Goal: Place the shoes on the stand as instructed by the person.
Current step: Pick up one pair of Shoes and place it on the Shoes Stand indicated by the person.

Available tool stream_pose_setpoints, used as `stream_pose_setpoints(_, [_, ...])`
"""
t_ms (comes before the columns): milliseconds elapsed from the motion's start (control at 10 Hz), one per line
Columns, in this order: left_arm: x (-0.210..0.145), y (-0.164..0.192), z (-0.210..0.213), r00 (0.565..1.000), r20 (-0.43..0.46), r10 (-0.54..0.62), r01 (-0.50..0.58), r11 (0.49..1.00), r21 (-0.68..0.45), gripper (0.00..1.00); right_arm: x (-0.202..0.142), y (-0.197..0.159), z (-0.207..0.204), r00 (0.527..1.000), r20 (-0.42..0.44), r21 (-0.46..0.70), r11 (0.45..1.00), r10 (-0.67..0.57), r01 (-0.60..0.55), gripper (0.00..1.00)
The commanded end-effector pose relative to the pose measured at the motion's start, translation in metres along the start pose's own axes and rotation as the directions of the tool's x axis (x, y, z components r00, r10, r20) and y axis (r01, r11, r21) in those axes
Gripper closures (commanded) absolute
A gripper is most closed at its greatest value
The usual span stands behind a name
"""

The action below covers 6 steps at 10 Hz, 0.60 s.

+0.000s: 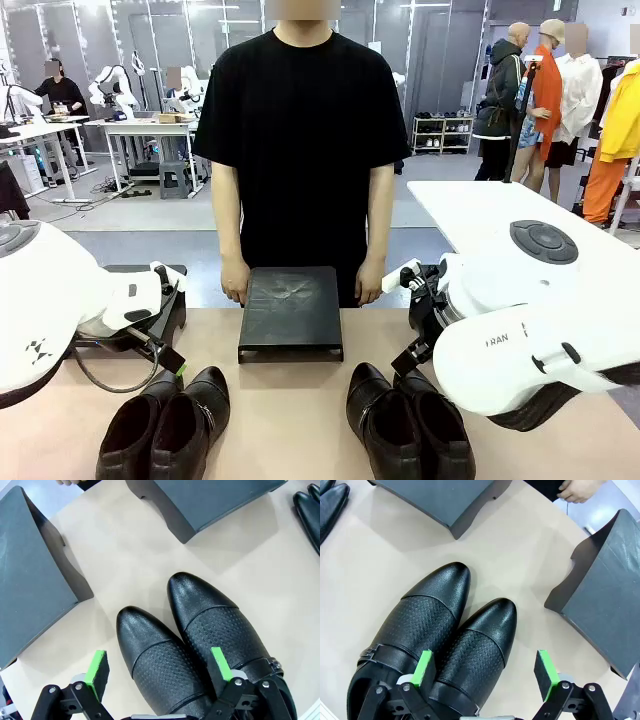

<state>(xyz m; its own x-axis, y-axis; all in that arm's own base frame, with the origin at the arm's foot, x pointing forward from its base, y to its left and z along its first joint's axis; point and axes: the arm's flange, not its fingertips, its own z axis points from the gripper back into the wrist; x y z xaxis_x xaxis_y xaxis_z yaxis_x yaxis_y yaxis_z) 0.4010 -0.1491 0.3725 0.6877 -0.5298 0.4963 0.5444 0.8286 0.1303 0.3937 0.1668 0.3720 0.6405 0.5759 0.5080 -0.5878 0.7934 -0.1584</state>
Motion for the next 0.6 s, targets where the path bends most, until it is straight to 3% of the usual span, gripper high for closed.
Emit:
stream_pose_setpoints(0, [0.0001, -0.0003, 0.0000, 1.000, 0.000, -0.001, 0.001, 1.000, 0.000, 0.00, 0.0000, 0.0000, 0.0000, 1.000, 0.000, 0.000, 1.000, 0.000, 0.000, 0.00])
stream_pose_setpoints(500, [0.0001, -0.0003, 0.0000, 1.000, 0.000, -0.001, 0.001, 1.000, 0.000, 0.00, 0.0000, 0.0000, 0.0000, 1.000, 0.000, 0.000, 1.000, 0.000, 0.000, 0.00])
